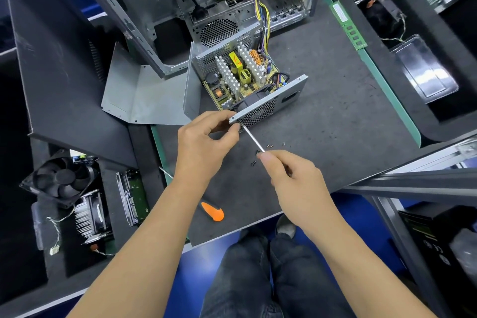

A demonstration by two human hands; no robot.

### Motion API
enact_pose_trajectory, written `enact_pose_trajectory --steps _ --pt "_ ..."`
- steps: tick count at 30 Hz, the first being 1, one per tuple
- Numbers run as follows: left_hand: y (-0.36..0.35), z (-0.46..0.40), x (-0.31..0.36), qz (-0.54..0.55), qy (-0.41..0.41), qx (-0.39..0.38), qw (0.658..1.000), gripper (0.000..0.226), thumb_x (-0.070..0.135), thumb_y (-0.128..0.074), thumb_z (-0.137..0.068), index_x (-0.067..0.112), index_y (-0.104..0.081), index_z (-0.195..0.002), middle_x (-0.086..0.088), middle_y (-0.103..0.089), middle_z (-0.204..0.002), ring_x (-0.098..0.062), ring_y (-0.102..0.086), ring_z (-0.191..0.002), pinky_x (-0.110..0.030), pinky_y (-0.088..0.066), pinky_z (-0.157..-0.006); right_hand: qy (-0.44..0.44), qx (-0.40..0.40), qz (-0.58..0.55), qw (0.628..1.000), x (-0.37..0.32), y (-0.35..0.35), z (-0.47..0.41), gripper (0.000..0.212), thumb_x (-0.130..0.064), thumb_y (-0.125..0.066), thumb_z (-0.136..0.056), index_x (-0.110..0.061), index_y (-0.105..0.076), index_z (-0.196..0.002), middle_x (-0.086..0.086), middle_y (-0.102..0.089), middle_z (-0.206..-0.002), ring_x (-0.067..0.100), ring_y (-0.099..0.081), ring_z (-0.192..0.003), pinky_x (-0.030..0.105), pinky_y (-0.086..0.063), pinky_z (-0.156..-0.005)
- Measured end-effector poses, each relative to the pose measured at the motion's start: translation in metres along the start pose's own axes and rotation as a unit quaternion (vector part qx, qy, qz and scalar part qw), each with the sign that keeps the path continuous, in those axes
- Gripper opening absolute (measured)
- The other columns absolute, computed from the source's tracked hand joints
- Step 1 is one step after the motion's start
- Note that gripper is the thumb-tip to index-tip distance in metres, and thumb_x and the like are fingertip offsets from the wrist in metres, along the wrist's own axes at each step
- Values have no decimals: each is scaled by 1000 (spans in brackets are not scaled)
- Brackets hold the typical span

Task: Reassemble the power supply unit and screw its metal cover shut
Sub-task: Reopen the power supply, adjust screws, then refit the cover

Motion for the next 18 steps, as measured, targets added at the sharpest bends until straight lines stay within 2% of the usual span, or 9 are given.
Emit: enact_pose_trajectory --steps 4,7,10,12,14,15,16,17,18 --pt "0 0 0 0 7 -2 1000 21 0 -75 -83 8 -77 -102 2 -72 -91 -10 -70 -82 -15 -53 -81 -116 -73 -197 971 1 -2 2 16 -41 -61 -93 -27 -68 -97 -7 -49 -65 4 -36 -43 19 -30 -39" --pt "1 0 0 0 6 -14 1000 21 0 -75 -83 9 -77 -102 3 -72 -92 -11 -70 -83 -15 -53 -83 -114 -56 -246 961 3 2 3 14 -21 -74 -86 -25 -65 -97 -6 -55 -77 7 -42 -47 20 -36 -43" --pt "0 0 -2 0 22 -14 1000 20 2 -75 -85 10 -76 -103 6 -70 -92 -9 -69 -84 -15 -52 -83 -2 67 -52 996 7 10 6 14 -26 -77 -83 -32 -70 -93 -7 -61 -85 7 -59 -67 17 -46 -61" --pt "-2 0 -3 -5 26 -3 1000 19 4 -75 -85 12 -76 -103 12 -69 -90 -7 -68 -82 -16 -53 -82 91 146 115 978 2 8 12 13 -35 -71 -88 -29 -75 -98 -4 -60 -77 13 -59 -68 22 -47 -64" --pt "-5 1 -3 -8 33 11 999 19 5 -74 -85 14 -76 -102 12 -69 -89 -6 -67 -80 -19 -54 -81 127 159 173 964 2 2 13 23 -38 -61 -95 -22 -77 -91 -3 -58 -64 17 -53 -59 25 -44 -59" --pt "-5 2 -3 -8 38 15 999 18 6 -74 -85 14 -76 -102 11 -69 -89 -7 -67 -80 -21 -55 -82 83 126 102 983 6 0 9 31 -38 -57 -97 -18 -75 -81 -6 -56 -58 14 -48 -52 22 -41 -53" --pt "-6 2 -3 -8 41 16 999 18 6 -74 -85 15 -76 -101 9 -69 -88 -7 -67 -80 -22 -55 -82 -1 70 -40 997 10 -2 5 37 -39 -56 -98 -15 -74 -77 -8 -55 -55 11 -42 -47 19 -35 -46" --pt "-6 2 -3 -8 41 17 999 18 7 -74 -85 15 -76 -101 8 -70 -88 -7 -67 -80 -23 -55 -82 -87 -1 -192 978 12 -7 4 35 -40 -57 -97 -15 -74 -81 -6 -54 -58 9 -37 -45 17 -31 -42" --pt "-6 3 -4 -6 40 17 999 18 8 -74 -85 16 -76 -101 8 -70 -88 -8 -68 -80 -23 -56 -82 -140 -54 -288 946 13 -10 6 26 -40 -62 -95 -17 -74 -90 -3 -54 -64 9 -36 -46 17 -31 -41"
Point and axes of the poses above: each hand's wrist, its own z-axis away from the middle knuckle, its own y-axis out of the back of the hand, x = y × z, the point moved 3 cm from there along -z, towards the middle knuckle
